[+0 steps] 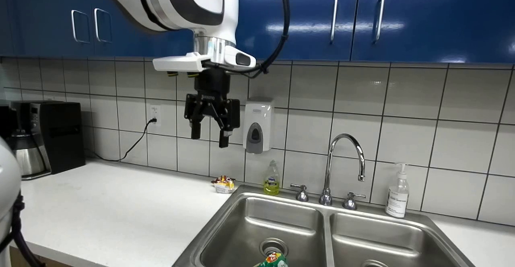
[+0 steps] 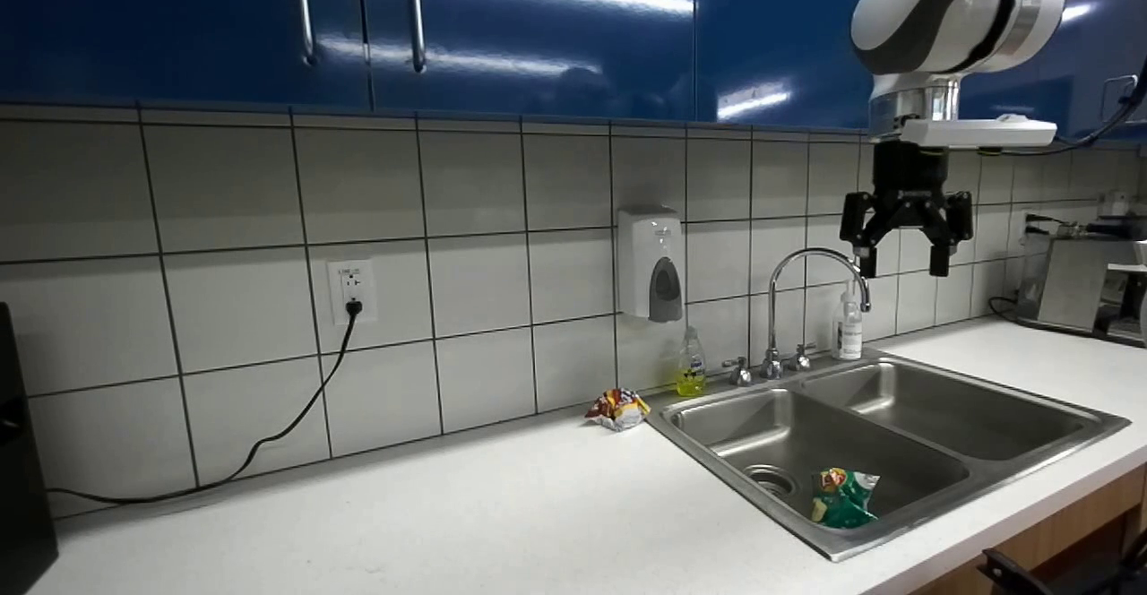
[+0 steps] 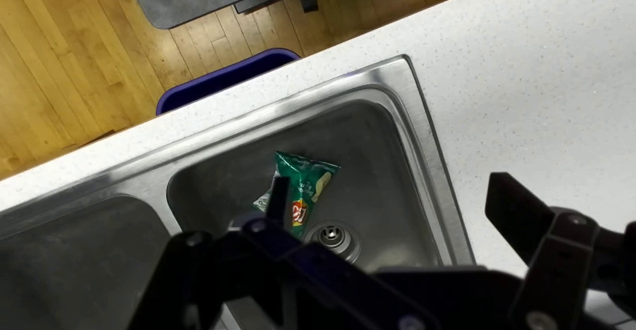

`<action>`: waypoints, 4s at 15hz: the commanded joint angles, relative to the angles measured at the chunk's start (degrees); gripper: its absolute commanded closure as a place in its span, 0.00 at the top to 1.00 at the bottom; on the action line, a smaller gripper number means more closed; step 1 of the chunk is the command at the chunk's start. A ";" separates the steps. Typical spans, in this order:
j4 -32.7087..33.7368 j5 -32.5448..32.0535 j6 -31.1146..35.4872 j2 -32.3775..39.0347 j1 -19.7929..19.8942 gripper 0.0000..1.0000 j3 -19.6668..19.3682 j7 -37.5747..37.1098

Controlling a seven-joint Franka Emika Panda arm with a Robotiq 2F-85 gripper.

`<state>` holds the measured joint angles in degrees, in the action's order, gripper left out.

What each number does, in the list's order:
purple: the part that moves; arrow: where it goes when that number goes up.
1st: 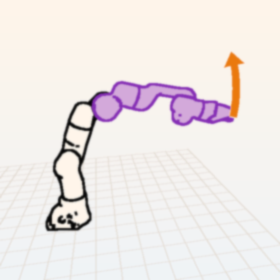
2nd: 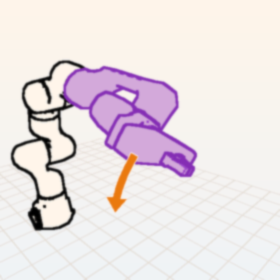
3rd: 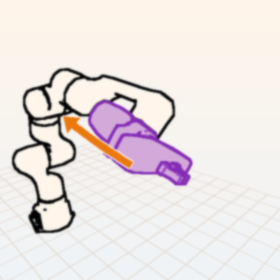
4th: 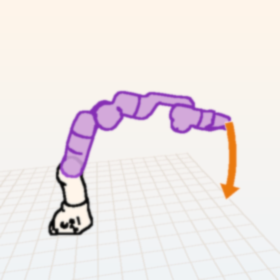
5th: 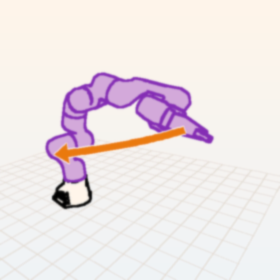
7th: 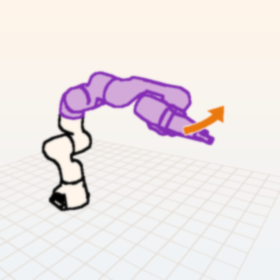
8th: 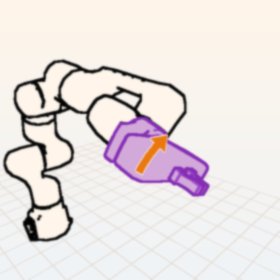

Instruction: Remove the green packet from the sink.

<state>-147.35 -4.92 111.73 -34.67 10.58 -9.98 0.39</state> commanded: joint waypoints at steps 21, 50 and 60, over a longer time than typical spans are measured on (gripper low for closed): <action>14.31 1.82 31.10 45.30 1.63 1.00 -2.68 -1.09; 24.53 5.88 45.49 72.69 -0.61 1.00 -4.19 -11.91; 25.22 5.55 45.00 73.48 -1.50 1.00 -4.81 -12.69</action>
<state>-122.16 0.36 157.28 38.55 10.15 -13.98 -12.29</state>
